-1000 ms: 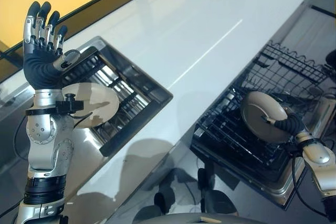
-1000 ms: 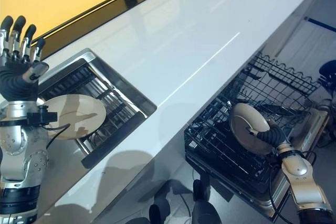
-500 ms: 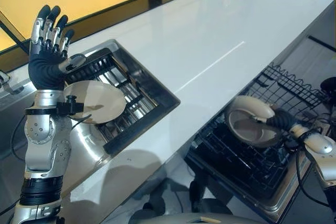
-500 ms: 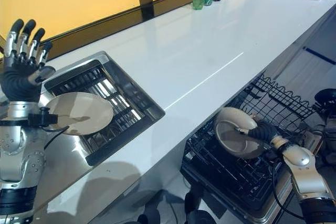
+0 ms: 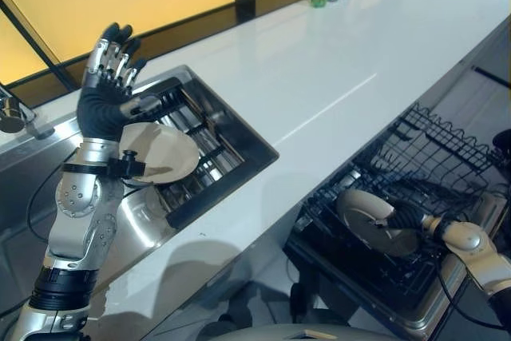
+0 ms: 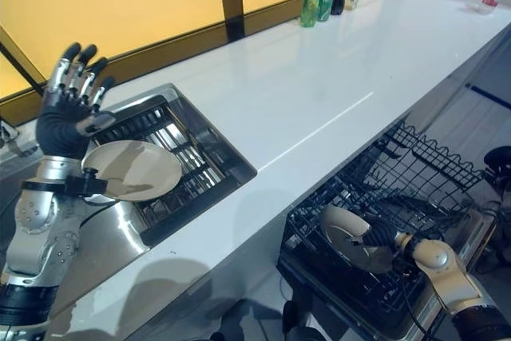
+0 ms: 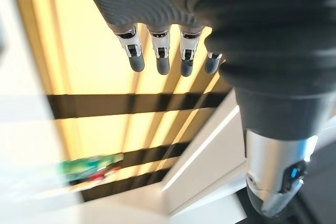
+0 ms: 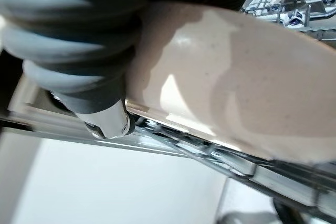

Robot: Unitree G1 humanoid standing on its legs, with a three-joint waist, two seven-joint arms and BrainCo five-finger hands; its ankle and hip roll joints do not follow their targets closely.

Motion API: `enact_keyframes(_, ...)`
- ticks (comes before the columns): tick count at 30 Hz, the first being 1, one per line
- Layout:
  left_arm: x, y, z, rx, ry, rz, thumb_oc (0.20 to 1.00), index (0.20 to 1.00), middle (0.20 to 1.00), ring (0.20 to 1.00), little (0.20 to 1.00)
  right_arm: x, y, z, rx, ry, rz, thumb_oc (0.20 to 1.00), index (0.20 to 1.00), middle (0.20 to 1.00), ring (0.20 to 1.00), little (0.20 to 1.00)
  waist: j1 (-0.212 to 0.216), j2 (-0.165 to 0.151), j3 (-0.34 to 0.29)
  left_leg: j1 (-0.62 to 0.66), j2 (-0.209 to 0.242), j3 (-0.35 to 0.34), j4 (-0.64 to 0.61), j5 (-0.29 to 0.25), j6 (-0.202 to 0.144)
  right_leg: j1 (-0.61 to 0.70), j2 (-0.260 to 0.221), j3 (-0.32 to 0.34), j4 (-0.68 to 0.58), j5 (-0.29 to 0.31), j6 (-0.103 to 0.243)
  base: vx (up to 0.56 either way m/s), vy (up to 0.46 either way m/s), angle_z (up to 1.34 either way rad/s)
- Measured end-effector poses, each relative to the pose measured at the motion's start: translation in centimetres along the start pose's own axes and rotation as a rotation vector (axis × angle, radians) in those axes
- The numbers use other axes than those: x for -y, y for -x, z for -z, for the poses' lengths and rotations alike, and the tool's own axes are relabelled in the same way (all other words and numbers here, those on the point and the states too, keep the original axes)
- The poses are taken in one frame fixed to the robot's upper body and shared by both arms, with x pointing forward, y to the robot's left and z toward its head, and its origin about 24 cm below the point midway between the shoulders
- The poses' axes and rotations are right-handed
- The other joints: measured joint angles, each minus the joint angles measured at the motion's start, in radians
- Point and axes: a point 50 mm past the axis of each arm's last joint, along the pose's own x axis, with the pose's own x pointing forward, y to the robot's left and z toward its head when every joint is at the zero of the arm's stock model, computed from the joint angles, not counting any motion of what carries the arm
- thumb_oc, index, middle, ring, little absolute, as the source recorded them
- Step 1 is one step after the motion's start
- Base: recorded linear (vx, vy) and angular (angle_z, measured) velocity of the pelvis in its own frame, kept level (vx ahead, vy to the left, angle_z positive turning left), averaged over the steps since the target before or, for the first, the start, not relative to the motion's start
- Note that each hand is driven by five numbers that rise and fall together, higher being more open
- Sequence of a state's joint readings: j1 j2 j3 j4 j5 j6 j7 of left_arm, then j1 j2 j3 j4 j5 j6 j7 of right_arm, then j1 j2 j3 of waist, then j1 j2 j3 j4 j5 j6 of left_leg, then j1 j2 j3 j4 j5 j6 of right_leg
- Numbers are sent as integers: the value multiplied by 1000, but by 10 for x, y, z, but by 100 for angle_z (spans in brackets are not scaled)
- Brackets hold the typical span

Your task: Pick up plates and place into dishwasher.

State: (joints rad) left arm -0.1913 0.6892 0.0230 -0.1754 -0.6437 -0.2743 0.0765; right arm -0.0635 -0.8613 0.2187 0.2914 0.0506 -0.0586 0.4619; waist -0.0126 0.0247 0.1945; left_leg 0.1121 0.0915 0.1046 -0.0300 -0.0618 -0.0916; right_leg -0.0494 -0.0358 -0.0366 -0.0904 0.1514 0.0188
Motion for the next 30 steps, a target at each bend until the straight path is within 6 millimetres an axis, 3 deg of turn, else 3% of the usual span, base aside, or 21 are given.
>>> enact_keyframes(6, 0, -8, -7, 52, 4, -33, 1000, 1000, 1000, 1000, 1000, 10, -7, 3, -38, -12, 49, 200, 200, 200, 200, 200, 0, 24, 106, -40, -1, 0, 6, 14, -3, -36, -3, 0, 0, 7, 2, -136, 1, 1)
enact_keyframes(11, 6, -19, -14, 96, 17, -33, 1000, 1000, 1000, 1000, 1000, 22, -14, -14, 36, -11, 97, 200, 200, 200, 200, 200, -6, 23, 158, -60, 0, 1, 6, 16, -5, -59, 0, 4, 0, 19, -8, -90, -3, -4)
enact_keyframes(19, 8, -27, -22, 134, 20, -36, 1000, 1000, 1000, 1000, 1000, 29, -16, -7, 0, 23, 154, 200, 200, 200, 200, 200, -26, 18, 164, -49, 0, 2, -5, 16, -5, -53, -1, -1, 0, 17, -7, -21, -3, -1)
enact_keyframes(26, 9, -28, -22, 125, 18, -26, 1000, 1000, 1000, 1000, 1000, 14, -17, 7, -39, -21, 185, 200, 200, 200, 200, 200, -28, 17, 164, -25, 1, 2, -11, 16, -5, -31, 0, -2, 0, 13, -4, 5, 2, 0)
enact_keyframes(27, 9, -28, -22, 121, 18, -24, 1000, 1000, 1000, 1000, 1000, 11, -17, 11, -55, -14, 189, 777, 777, 777, 777, 777, -28, 17, 164, -17, 2, 2, -13, 16, -5, -23, 1, -2, 0, 14, -6, 47, 10, 0)
enact_keyframes(28, 9, -28, -23, 125, 17, -22, 1000, 1000, 1000, 1000, 1000, 6, -18, 15, -75, -9, 187, 1000, 1000, 1000, 1000, 1000, -28, 17, 164, -13, 2, 2, -13, 16, -5, -19, 0, -2, 0, 12, -5, 51, 9, 1)
enact_keyframes(30, 9, -28, -23, 128, 16, -19, 1000, 1000, 1000, 1000, 1000, -5, -19, 21, -99, -15, 179, 1000, 1000, 1000, 1000, 1000, -26, 17, 164, -11, 1, 2, -16, 17, -4, -18, 0, -3, 0, 12, -5, 53, 11, 1)
